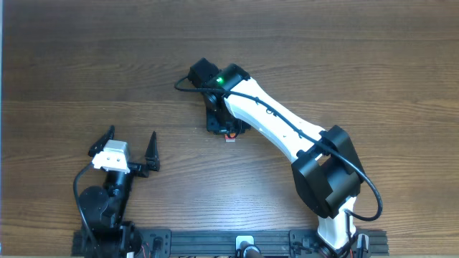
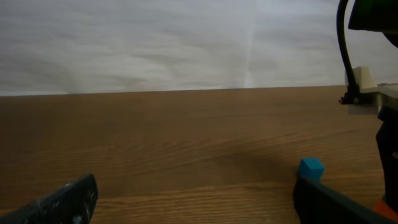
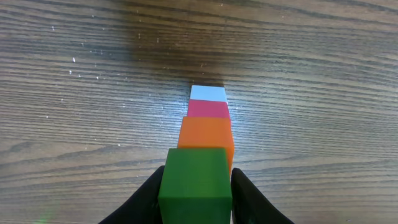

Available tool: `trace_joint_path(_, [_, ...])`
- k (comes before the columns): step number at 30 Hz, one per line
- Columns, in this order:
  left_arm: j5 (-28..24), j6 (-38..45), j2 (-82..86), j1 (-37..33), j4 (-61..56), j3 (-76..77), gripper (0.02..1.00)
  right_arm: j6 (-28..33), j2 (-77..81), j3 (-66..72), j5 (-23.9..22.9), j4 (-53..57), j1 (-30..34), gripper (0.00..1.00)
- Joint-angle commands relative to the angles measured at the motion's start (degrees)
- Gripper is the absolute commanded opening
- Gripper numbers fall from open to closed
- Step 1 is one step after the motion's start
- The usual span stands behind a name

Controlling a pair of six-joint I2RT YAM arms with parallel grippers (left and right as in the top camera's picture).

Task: Stack Cubes

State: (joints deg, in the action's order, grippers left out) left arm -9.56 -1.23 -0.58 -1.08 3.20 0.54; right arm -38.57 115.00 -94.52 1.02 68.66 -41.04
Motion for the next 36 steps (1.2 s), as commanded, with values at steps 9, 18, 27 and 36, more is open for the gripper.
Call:
trace_joint_path(9, [0.2, 0.8, 0.4, 0.2, 0.2, -0.2, 0.998, 0.5, -1.5, 0.6, -1.7, 0.0, 0.3, 0.294])
trace_joint_path(18, [0.2, 0.8, 0.4, 0.2, 0.3, -0.2, 1.0, 0.5, -1.5, 0.6, -2.1, 0.1, 0.6, 0.29])
trace_joint_path(27, [0.2, 0.8, 0.4, 0.2, 0.2, -0.2, 1.0, 0.5, -1.5, 0.6, -2.2, 0.0, 0.6, 0.299])
trace_joint_path(36, [0.2, 0.8, 0.4, 0.2, 0.3, -0.2, 1.0, 0.5, -1.5, 0.6, -2.2, -0.1, 0.6, 0.406])
